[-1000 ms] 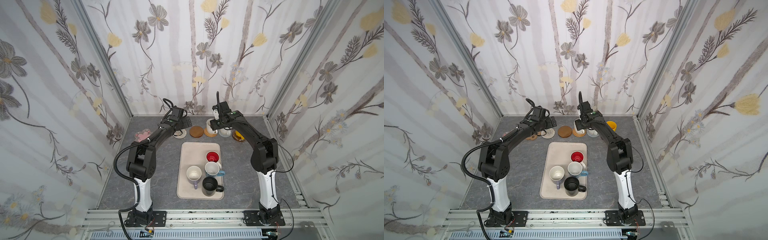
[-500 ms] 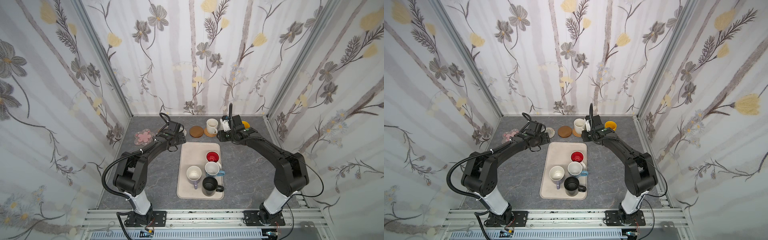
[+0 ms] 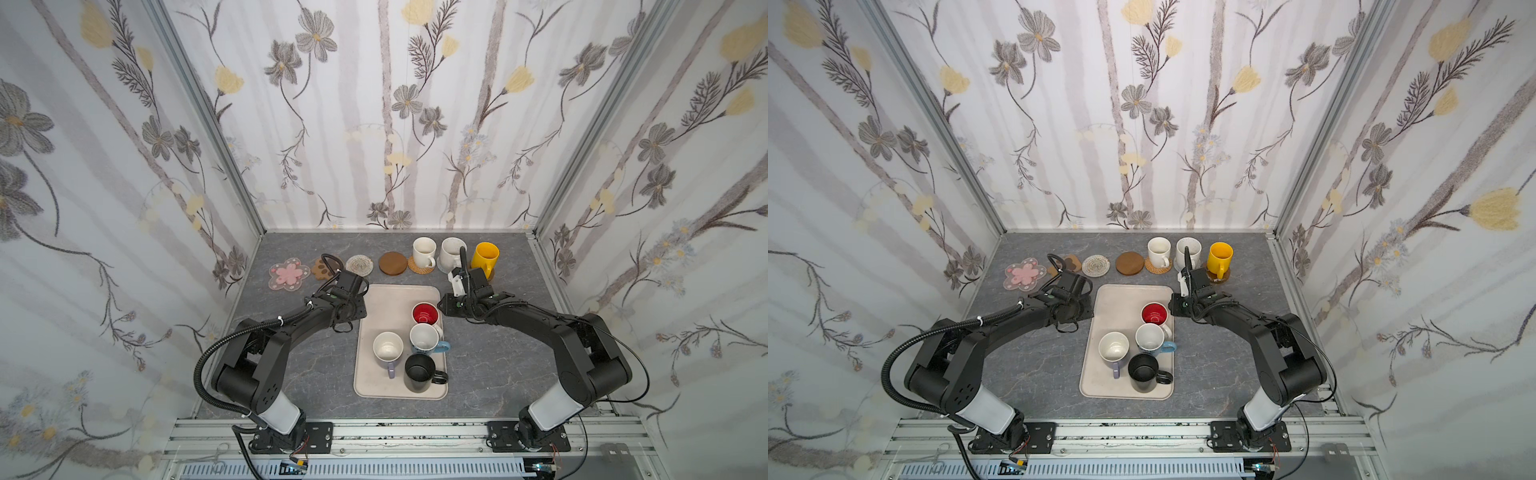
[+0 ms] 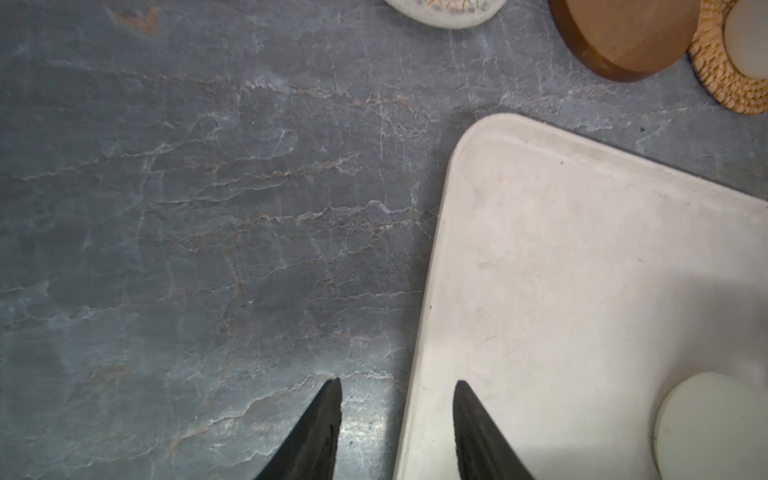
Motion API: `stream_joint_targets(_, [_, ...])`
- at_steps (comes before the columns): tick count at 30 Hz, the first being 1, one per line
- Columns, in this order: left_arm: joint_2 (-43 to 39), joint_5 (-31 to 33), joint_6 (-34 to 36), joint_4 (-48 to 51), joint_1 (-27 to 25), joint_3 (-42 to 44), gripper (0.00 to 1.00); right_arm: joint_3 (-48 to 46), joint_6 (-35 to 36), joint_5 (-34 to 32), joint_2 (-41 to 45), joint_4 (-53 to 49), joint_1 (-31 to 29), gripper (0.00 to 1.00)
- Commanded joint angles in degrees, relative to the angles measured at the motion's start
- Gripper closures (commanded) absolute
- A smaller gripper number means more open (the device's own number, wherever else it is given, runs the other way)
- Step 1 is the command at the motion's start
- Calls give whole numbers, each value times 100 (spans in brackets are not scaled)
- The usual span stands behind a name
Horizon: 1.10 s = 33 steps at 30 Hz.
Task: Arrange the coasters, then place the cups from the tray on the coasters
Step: 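Raise the right gripper over the tray while the left gripper moves over it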
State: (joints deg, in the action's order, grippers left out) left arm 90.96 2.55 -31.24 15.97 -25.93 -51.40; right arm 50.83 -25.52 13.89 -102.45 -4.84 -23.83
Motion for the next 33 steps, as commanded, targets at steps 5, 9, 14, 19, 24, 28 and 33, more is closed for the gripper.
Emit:
stream_joint_targets(5, [-24,44,-270,-330,-91,339,57,-265,-225,149,-237,672,-10,73])
stream_joint_targets(9, [112,39,-321,-391,-121,367,57,-336,-235,150,-348,743,-7,74])
stream_joint_targets(14, [235,-16,-372,-531,-166,419,58,-355,-228,177,-445,791,-2,76])
stream_joint_targets(19, [373,-74,-400,-656,-209,477,61,-372,-197,263,-562,845,-2,81])
stream_joint_targets(24, [413,-100,-401,-700,-208,456,68,-399,-212,332,-617,901,1,88])
stream_joint_targets(28, [515,-201,-435,-764,-210,437,79,-430,-234,403,-679,975,-3,95])
stream_joint_targets(33, [689,-325,-493,-876,-271,411,91,-437,-243,465,-756,1026,-3,100])
